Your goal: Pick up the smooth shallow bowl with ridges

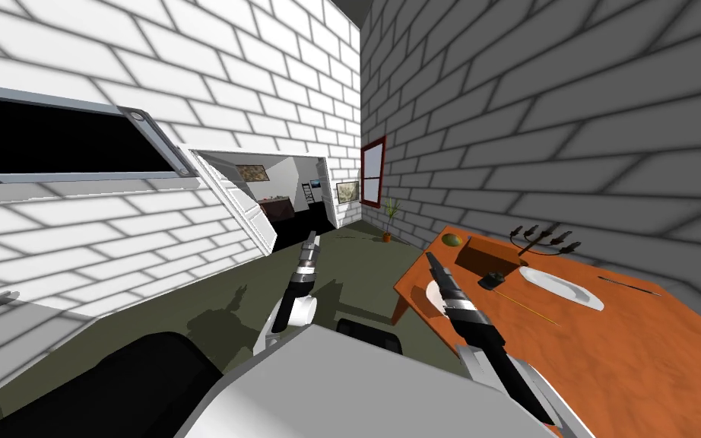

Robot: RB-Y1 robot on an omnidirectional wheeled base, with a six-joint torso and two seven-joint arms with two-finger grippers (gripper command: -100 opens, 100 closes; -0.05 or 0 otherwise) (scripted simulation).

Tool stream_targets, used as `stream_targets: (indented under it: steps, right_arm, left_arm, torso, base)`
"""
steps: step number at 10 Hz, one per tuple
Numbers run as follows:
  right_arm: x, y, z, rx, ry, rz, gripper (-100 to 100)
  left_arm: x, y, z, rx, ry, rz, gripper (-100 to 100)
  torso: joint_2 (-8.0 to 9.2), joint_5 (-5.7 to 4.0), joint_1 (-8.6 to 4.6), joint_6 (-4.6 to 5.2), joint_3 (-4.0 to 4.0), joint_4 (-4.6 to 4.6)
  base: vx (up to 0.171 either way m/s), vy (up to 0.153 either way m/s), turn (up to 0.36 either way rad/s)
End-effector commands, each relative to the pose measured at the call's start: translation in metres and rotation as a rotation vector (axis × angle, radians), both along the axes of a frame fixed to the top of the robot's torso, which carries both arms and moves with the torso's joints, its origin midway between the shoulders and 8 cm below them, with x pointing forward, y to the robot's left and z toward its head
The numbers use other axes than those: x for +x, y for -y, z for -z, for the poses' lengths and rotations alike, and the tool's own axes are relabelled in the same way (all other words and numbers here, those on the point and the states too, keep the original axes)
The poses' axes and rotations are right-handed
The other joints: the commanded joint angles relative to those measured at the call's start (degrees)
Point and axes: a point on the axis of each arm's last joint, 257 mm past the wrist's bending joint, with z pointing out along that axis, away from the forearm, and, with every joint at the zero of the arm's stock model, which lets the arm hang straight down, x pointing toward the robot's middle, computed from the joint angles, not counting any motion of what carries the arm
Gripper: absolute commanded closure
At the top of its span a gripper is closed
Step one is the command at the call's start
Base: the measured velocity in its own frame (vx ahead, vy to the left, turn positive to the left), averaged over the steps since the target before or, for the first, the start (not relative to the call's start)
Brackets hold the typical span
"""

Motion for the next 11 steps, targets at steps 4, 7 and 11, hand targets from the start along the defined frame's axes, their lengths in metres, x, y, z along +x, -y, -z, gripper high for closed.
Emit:
stream_targets:
  steps: [4, 7, 11]
  right_arm:
    - [0.005, 0.008, 0.068, -0.270, -0.156, 0.023, -100]
    - [0.003, 0.017, 0.109, -0.431, -0.243, 0.028, -100]
    - [-0.007, 0.041, 0.171, -0.686, -0.376, 0.026, -100]
  left_arm:
    - [0.000, 0.000, 0.000, 0.000, 0.000, 0.000, 0]
    - [0.000, 0.000, 0.000, 0.000, 0.000, 0.000, 0]
    - [0.000, 0.000, 0.000, 0.000, 0.000, 0.000, 0]
  torso:
    - [-0.04, 0.00, 0.00, 0.03, -0.02, -0.01]
    - [-0.05, 0.01, 0.00, 0.03, -0.03, -0.01]
    - [-0.03, 0.01, -0.01, 0.04, -0.01, 0.00]
  base:
    - [-0.027, 0.006, 0.099]
    - [-0.025, 0.007, 0.096]
    - [-0.029, 0.008, 0.106]
